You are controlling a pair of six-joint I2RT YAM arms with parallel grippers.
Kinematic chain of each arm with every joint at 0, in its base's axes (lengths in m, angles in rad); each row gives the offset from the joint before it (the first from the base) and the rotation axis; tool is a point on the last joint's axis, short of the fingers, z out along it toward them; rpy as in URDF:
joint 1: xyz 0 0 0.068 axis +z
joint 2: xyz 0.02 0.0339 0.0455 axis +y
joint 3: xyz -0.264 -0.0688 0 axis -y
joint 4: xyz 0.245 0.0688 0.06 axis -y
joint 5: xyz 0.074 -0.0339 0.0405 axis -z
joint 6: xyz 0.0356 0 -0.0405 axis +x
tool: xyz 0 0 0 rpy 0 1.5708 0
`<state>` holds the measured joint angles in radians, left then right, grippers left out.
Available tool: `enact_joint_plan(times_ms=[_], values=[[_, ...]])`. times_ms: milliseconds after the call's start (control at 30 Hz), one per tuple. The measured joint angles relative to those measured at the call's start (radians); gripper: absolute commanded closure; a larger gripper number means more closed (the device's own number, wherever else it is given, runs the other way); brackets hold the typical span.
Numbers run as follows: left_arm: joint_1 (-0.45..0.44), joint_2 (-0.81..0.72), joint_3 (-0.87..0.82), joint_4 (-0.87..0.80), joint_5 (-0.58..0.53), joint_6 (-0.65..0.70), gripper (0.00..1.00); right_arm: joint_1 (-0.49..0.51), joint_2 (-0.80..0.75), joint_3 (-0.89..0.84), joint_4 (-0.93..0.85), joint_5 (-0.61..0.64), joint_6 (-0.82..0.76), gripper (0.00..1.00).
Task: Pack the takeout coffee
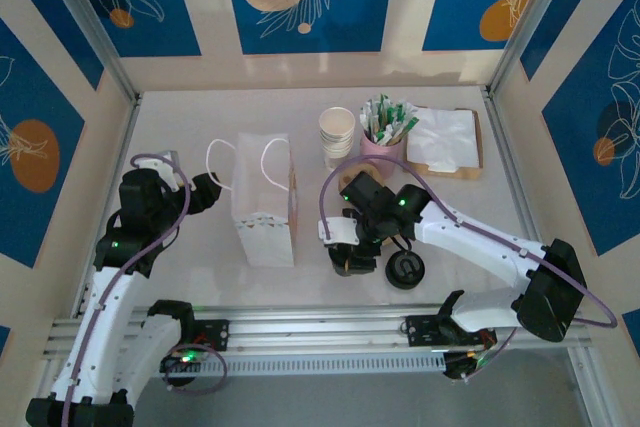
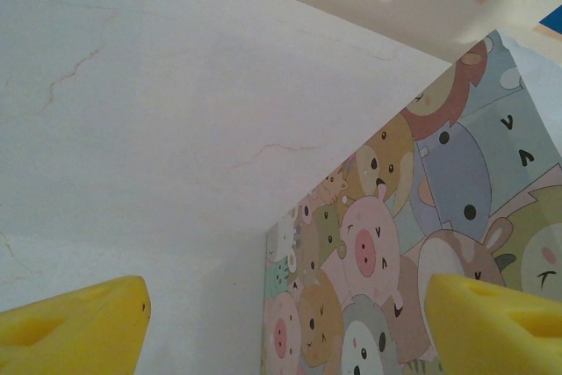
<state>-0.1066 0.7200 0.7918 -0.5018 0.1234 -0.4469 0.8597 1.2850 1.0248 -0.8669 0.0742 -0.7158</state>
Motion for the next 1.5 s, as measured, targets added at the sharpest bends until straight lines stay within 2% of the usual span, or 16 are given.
enact_joint_plan(times_ms=[167, 533, 1500], values=[[0.0, 0.0, 0.0, 0.0, 0.0, 0.0, 0.18, 0.0, 0.002, 0.0, 0.002, 0.004, -0.009, 0.26], [0.0, 0.0, 0.0, 0.0, 0.0, 0.0, 0.18, 0.009, 0.01, 0.002, 0.004, 0.01, -0.011, 0.23], [0.0, 0.0, 0.0, 0.0, -0.001, 0.0, 0.19, 0.053, 0.045, 0.016, -0.001, 0.077, -0.018, 0.31]])
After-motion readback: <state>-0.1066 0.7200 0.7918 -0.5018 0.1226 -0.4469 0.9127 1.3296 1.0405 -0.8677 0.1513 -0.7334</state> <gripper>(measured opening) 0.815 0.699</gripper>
